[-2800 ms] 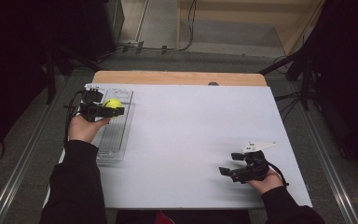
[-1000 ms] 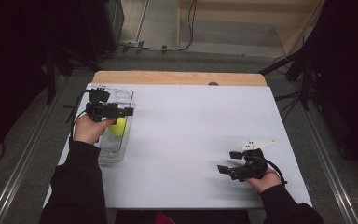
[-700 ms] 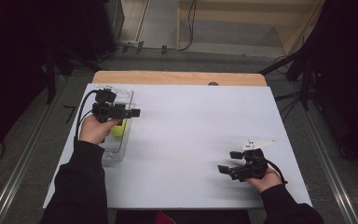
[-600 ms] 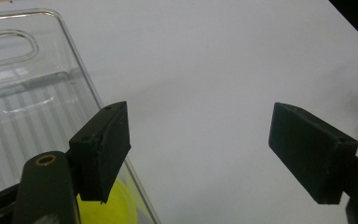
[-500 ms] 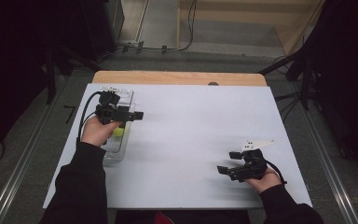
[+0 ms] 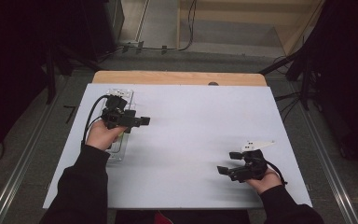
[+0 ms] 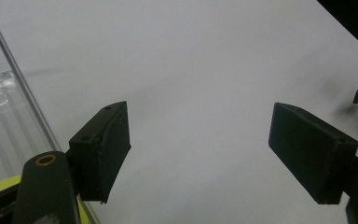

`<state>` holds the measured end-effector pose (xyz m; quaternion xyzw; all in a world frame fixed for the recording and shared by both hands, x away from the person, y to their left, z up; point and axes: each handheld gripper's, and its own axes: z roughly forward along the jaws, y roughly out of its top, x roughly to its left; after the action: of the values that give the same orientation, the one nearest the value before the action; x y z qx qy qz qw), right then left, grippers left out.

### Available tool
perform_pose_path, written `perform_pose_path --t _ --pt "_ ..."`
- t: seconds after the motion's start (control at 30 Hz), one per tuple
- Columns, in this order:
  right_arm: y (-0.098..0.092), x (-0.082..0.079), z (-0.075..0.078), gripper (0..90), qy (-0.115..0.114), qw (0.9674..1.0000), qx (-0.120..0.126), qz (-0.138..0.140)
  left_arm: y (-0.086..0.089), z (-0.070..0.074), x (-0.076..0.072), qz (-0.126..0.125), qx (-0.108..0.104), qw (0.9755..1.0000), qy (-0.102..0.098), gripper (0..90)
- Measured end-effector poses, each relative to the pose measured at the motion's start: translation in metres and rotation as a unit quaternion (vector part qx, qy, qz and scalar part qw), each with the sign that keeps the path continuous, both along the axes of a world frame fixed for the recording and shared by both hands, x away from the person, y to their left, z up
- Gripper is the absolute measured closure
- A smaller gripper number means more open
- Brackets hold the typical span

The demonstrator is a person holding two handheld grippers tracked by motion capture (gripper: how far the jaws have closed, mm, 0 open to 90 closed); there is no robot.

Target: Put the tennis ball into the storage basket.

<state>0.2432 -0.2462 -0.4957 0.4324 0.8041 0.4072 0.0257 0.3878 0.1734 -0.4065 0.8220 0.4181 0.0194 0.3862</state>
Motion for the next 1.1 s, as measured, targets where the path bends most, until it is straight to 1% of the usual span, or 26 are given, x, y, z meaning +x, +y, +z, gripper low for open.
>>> perform_pose_path --t 0.03,0.13,0.33,0.43,0.53,0.57,0.8,0.87,0.93,1.03,1.1 --pt "0.0 0.0 0.0 13.7 0.001 1.0 0.0 0.0 -0.001 -0.001 -0.001 -0.002 -0.003 1.0 0.002 21.5" --pt "0.001 0.001 0.0 13.7 -0.001 1.0 0.0 0.002 -0.002 -0.002 -0.004 -0.008 0.003 1.0 0.004 21.5" --pt "0.001 0.001 0.0 13.7 -0.001 1.0 0.0 0.004 -0.006 -0.002 -0.012 -0.018 -0.001 0.9998 0.004 21.6" --pt "0.001 0.001 0.0 13.7 -0.001 1.0 0.0 0.003 -0.007 -0.003 -0.017 -0.028 0.002 0.9996 0.003 21.5" --pt "0.001 0.001 0.0 13.7 0.001 1.0 -0.001 0.003 -0.008 -0.005 -0.021 -0.032 0.001 0.9995 0.005 21.5" --pt "0.001 0.001 0.0 13.7 0.0 1.0 -0.001 0.004 -0.008 -0.006 -0.022 -0.033 0.004 0.9994 0.005 21.5" --pt "0.0 0.001 0.0 13.7 0.0 1.0 0.0 0.001 -0.012 -0.01 -0.031 -0.043 0.002 0.9991 0.001 21.6" --pt "0.0 0.001 0.0 13.7 -0.001 1.0 -0.001 0.001 -0.013 -0.01 -0.033 -0.038 0.003 0.9992 -0.005 21.6" --pt "0.0 0.001 0.0 13.7 -0.001 1.0 -0.001 0.001 -0.014 -0.011 -0.035 -0.04 0.0 0.9992 -0.004 21.7" --pt "0.0 0.001 0.0 13.7 0.0 1.0 0.0 0.001 -0.015 -0.013 -0.039 -0.045 0.006 0.9989 -0.007 21.7" --pt "0.0 0.001 0.0 13.7 0.0 1.0 -0.001 0.001 -0.016 -0.014 -0.041 -0.047 0.004 0.9988 -0.009 21.7"
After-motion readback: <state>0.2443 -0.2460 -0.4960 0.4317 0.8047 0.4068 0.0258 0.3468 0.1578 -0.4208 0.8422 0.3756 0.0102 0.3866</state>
